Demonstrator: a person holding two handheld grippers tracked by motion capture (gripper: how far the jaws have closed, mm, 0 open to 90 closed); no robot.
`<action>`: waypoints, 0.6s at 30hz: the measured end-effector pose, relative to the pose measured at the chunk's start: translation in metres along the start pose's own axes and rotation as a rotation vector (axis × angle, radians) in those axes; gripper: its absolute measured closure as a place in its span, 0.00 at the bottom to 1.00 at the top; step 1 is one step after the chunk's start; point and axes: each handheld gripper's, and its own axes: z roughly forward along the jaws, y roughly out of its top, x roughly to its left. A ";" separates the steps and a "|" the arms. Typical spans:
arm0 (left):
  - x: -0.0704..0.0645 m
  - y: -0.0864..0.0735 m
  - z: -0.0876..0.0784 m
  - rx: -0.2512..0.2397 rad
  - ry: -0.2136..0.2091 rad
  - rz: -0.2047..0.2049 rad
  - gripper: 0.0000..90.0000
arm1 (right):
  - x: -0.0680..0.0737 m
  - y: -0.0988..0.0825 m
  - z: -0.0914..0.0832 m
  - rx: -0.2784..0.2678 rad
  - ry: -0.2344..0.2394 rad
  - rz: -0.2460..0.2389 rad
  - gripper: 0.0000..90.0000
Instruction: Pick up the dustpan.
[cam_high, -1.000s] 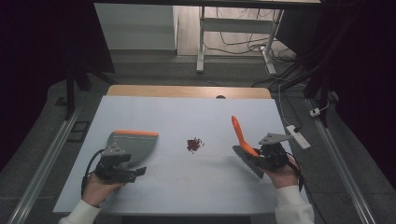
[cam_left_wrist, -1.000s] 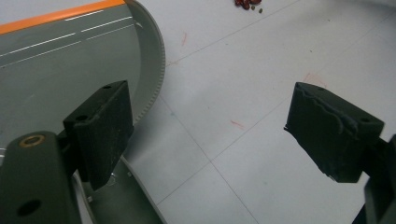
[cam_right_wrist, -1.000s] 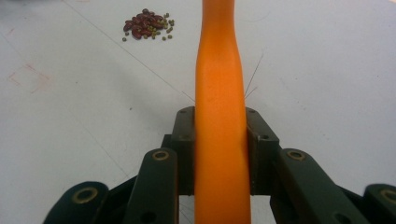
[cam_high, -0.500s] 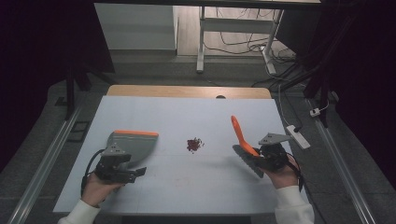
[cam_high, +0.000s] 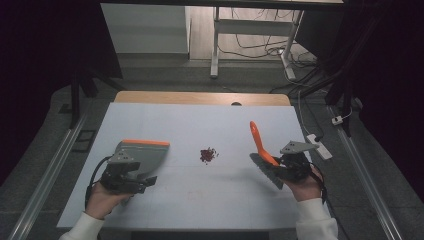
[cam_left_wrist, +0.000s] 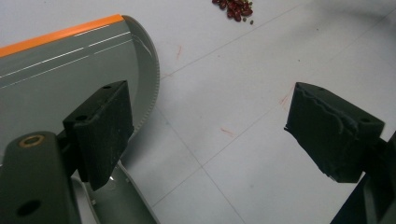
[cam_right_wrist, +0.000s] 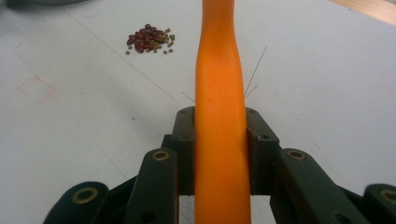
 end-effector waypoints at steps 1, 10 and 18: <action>0.001 0.000 0.000 0.002 0.003 -0.006 0.17 | -0.001 0.000 0.000 0.002 -0.002 -0.006 0.78; 0.001 0.009 0.001 0.043 0.038 -0.042 0.17 | 0.000 0.002 -0.002 0.001 -0.007 -0.009 0.78; 0.004 0.009 -0.006 0.049 0.101 -0.078 0.19 | 0.000 0.000 -0.003 0.005 -0.015 -0.013 0.78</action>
